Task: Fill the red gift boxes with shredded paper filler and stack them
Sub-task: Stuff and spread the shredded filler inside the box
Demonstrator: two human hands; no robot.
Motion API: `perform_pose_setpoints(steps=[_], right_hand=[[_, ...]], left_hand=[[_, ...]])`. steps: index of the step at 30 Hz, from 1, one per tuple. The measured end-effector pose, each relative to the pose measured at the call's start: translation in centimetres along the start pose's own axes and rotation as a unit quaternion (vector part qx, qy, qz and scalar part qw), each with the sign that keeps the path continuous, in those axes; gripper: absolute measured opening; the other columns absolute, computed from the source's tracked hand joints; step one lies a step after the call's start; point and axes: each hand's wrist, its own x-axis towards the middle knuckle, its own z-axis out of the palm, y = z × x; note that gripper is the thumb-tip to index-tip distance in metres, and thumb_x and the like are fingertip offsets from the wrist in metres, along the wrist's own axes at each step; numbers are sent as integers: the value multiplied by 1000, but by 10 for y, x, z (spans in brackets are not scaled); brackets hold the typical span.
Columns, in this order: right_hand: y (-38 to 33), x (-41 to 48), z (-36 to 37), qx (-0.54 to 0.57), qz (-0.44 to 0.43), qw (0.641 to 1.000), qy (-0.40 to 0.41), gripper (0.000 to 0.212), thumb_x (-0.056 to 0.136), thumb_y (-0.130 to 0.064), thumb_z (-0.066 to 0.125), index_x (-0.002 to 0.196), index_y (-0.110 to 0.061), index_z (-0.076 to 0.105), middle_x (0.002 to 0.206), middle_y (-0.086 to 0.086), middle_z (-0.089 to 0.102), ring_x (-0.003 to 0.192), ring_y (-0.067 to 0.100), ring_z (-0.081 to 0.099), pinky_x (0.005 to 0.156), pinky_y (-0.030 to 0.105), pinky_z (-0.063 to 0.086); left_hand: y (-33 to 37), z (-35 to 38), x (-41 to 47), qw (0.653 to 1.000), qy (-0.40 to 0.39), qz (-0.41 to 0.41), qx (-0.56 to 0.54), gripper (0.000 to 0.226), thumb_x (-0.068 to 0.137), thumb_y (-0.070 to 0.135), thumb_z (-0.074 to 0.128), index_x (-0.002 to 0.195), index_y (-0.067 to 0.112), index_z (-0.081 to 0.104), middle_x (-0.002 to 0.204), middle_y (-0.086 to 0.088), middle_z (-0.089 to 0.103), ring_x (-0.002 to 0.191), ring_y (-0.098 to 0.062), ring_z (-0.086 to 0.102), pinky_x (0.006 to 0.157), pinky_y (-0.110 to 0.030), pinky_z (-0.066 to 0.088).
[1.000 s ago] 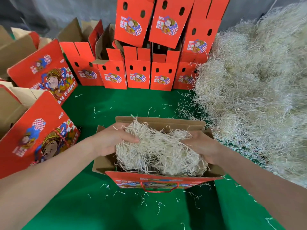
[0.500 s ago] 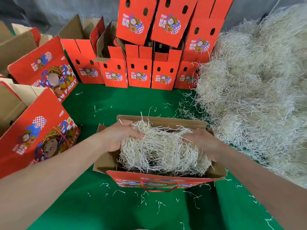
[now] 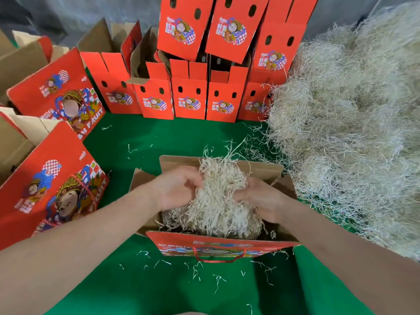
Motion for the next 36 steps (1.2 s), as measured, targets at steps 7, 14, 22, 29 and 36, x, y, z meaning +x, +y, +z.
perform_pose_setpoints(steps=[7, 14, 22, 29, 36], right_hand=[[9, -1, -18, -55, 35, 998, 6, 83, 79, -9, 64, 146, -14, 16, 146, 10, 31, 136, 25, 26, 114, 48, 11], [1, 15, 17, -109, -3, 994, -3, 50, 83, -21, 68, 127, -18, 45, 128, -2, 51, 123, 15, 42, 100, 32, 37], [9, 16, 5, -33, 30, 998, -40, 29, 78, -7, 70, 96, -20, 50, 90, -5, 62, 84, 2, 62, 69, 16, 48], [9, 3, -32, -132, 44, 989, 42, 77, 81, -15, 64, 142, -7, 20, 145, 17, 28, 135, 32, 27, 111, 51, 20], [8, -1, -26, -130, 20, 991, -10, 66, 82, -6, 61, 140, -13, 31, 130, 10, 50, 128, 26, 42, 112, 47, 25]], left_hand=[[-17, -21, -4, 945, 156, 6, 289, 89, 73, 1, 73, 146, 18, 25, 151, -3, 27, 136, -21, 28, 113, -40, 16], [-14, 1, -4, 985, 37, -51, 160, 45, 74, -6, 66, 114, 9, 52, 116, -6, 60, 102, -9, 61, 92, -25, 45], [-20, -7, -11, 959, 47, -40, 276, 67, 67, 18, 79, 127, 15, 50, 134, -2, 50, 119, -5, 51, 102, -21, 37], [3, -28, -18, 927, 195, -8, 321, 29, 93, 2, 42, 93, 24, 60, 89, 11, 52, 85, -6, 50, 77, -29, 39], [0, -24, -16, 984, 120, -12, 134, 39, 79, 8, 63, 115, 12, 50, 104, -4, 63, 92, -15, 58, 77, -32, 50]])
